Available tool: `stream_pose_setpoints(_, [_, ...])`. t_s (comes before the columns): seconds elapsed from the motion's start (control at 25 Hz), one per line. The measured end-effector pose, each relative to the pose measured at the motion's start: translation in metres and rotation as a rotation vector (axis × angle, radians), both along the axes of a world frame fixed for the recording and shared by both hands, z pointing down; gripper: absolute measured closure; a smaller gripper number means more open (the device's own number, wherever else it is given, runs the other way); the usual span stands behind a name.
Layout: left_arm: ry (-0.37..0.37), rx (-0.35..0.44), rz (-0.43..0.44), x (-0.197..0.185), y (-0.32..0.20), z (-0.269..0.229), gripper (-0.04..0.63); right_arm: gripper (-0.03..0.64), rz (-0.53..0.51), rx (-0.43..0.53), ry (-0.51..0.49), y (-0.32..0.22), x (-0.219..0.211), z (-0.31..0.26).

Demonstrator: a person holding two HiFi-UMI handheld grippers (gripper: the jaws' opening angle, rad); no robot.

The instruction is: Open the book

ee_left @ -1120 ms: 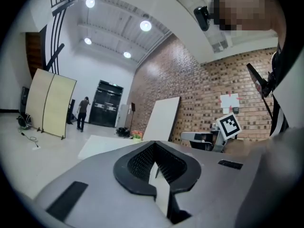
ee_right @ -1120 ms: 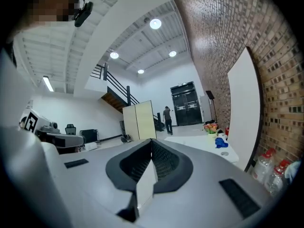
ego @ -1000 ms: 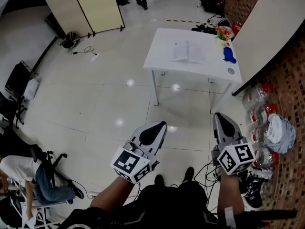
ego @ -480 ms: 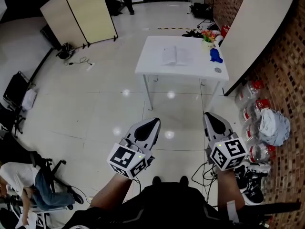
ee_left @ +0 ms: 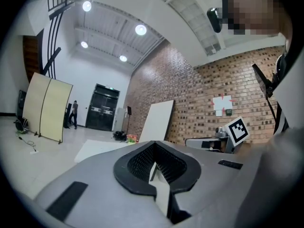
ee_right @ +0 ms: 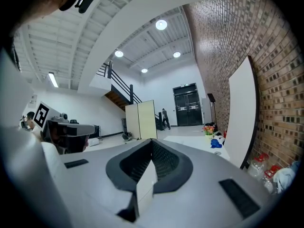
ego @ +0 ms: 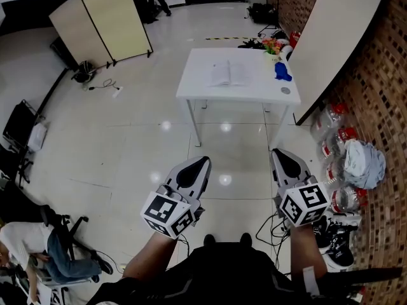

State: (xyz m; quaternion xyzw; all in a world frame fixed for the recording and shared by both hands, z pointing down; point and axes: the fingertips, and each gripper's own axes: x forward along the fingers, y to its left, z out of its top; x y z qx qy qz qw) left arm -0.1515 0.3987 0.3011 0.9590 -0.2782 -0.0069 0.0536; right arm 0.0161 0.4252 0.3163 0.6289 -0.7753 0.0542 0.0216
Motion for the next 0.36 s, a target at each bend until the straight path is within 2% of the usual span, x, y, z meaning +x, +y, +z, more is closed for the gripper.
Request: stream_pose_setpoints(0.36, [0.009, -0.004, -0.004, -0.0035, 0.0048, 0.001, 0.6, 0.617, 0.002, 0.004, 0.009, 0.0054, -0.0022, 0.0015])
